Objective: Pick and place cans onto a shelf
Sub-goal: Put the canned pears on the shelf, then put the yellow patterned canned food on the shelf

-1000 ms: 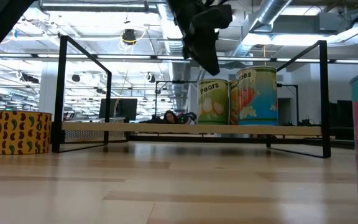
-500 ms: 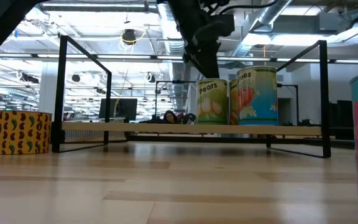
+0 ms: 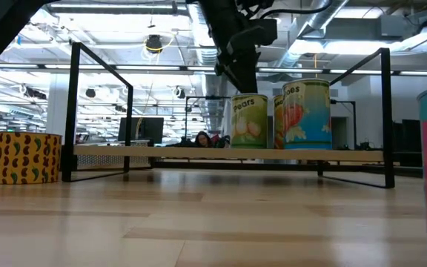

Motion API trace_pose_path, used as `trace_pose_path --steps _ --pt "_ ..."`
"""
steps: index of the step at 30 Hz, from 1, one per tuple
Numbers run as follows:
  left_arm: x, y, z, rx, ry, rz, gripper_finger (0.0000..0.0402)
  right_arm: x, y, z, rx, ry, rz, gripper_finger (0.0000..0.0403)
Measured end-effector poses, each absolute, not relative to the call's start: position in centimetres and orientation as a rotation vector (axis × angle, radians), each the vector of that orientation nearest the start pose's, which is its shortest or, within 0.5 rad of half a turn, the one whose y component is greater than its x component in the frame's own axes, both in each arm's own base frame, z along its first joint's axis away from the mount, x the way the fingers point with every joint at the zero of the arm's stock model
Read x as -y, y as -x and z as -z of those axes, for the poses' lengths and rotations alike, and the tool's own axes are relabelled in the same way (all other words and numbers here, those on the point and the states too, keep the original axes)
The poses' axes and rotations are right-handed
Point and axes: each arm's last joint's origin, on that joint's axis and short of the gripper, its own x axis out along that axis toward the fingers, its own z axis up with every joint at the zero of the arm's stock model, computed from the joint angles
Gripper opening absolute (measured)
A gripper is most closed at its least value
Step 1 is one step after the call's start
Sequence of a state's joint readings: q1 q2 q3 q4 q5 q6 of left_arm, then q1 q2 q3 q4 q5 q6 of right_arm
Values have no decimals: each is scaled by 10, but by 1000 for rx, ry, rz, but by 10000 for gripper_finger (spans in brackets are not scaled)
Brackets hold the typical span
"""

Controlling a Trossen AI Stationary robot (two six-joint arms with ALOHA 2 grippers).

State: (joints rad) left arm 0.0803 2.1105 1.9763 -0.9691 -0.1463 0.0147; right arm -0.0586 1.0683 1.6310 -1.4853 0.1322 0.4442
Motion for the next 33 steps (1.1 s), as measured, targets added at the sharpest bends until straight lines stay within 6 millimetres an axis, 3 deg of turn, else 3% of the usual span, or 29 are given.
trace_pose_path --steps 8,19,33 --pt "-39 -443 -278 -1112 -41 -199 63 11 -126 -439 -867 -377 378 59" --pt "-40 -442 -321 -989 -74 -246 63 11 -126 -440 -867 -370 378 59" --pt "-39 -406 -368 -1119 -40 -450 63 11 -126 -439 -869 -366 378 59"
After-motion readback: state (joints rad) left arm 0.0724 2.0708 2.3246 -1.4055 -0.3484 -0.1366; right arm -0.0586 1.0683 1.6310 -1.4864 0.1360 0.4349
